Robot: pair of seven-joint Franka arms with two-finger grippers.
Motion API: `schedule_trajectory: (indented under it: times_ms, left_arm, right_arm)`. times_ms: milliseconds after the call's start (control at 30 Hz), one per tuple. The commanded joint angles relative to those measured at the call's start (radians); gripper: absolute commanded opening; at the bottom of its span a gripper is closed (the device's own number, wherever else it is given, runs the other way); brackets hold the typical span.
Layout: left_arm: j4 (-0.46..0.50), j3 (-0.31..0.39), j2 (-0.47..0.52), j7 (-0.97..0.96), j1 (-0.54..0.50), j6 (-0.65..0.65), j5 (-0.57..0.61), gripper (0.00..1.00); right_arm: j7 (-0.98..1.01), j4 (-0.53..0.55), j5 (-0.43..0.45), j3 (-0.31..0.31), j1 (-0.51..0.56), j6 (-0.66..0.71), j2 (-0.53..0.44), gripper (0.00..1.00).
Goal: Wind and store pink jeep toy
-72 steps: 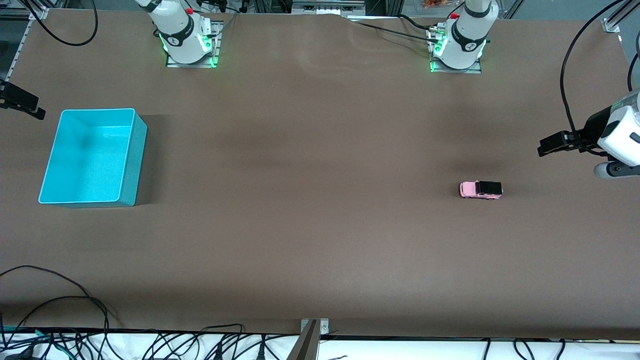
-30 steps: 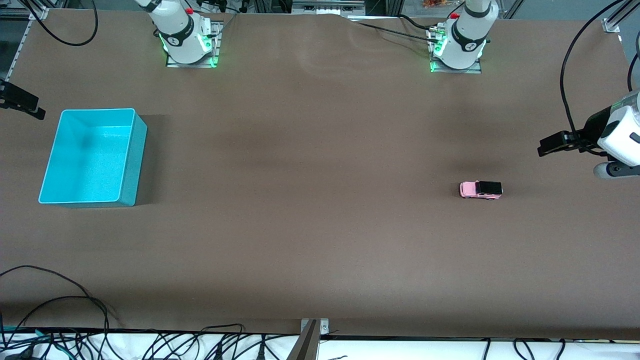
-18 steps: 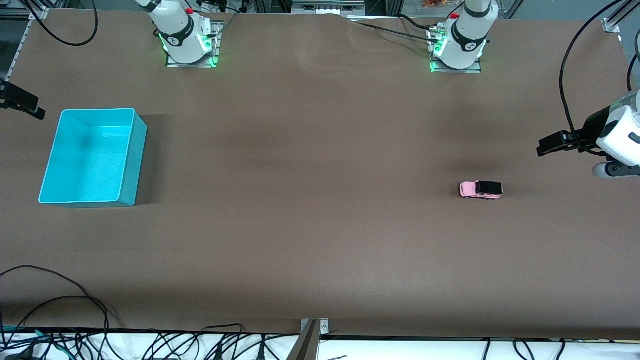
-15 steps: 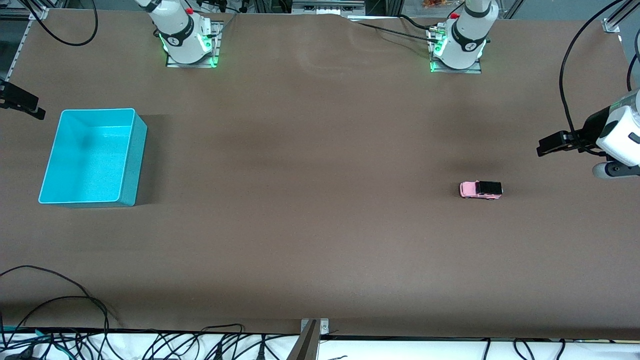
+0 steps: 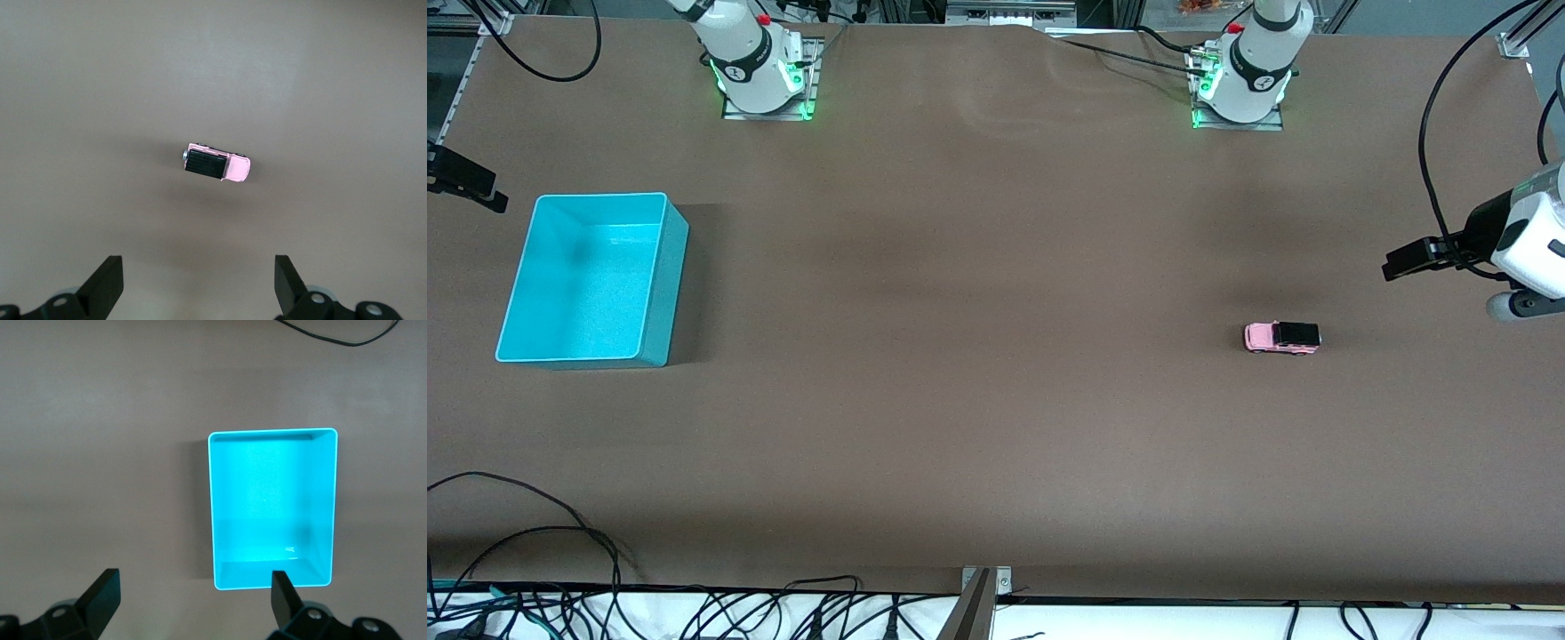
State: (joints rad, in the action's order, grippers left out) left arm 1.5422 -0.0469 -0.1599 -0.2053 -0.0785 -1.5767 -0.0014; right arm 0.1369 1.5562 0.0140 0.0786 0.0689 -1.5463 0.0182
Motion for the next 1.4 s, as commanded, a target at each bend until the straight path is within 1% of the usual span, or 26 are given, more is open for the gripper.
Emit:
schedule_trajectory:
  times_ms: [0, 500, 833, 1067, 1133, 1300, 1367]
  left_arm:
    - [-0.014, 0.004, -0.027, -0.149, 0.000, 0.011, -0.005, 1.00]
    - [-0.008, 0.004, -0.113, -0.745, -0.013, -0.008, 0.001, 1.00]
    - [0.130, 0.005, -0.133, -1.101, -0.018, -0.201, 0.000, 1.00]
    - [0.151, 0.005, -0.202, -1.304, -0.018, -0.249, -0.002, 1.00]
    - [0.173, 0.005, -0.219, -1.377, -0.024, -0.287, -0.002, 1.00]
    - [0.217, 0.005, -0.217, -1.387, -0.026, -0.327, 0.000, 1.00]
    - [0.259, 0.005, -0.214, -1.395, -0.024, -0.370, 0.001, 1.00]
  right_arm:
    - [0.016, -0.027, -0.013, 0.003, 0.000, 0.014, 0.011, 1.00]
    - [0.020, -0.025, -0.013, 0.004, 0.002, 0.014, 0.009, 1.00]
    - [0.021, -0.025, -0.013, 0.004, 0.002, 0.018, 0.009, 1.00]
    - [0.023, -0.025, -0.013, 0.007, 0.003, 0.017, 0.009, 1.00]
    - [0.021, -0.027, -0.013, 0.006, 0.003, 0.015, 0.009, 1.00]
    - [0.023, -0.025, -0.013, 0.007, 0.003, 0.018, 0.008, 1.00]
    - [0.024, -0.025, -0.013, 0.007, 0.003, 0.018, 0.008, 1.00]
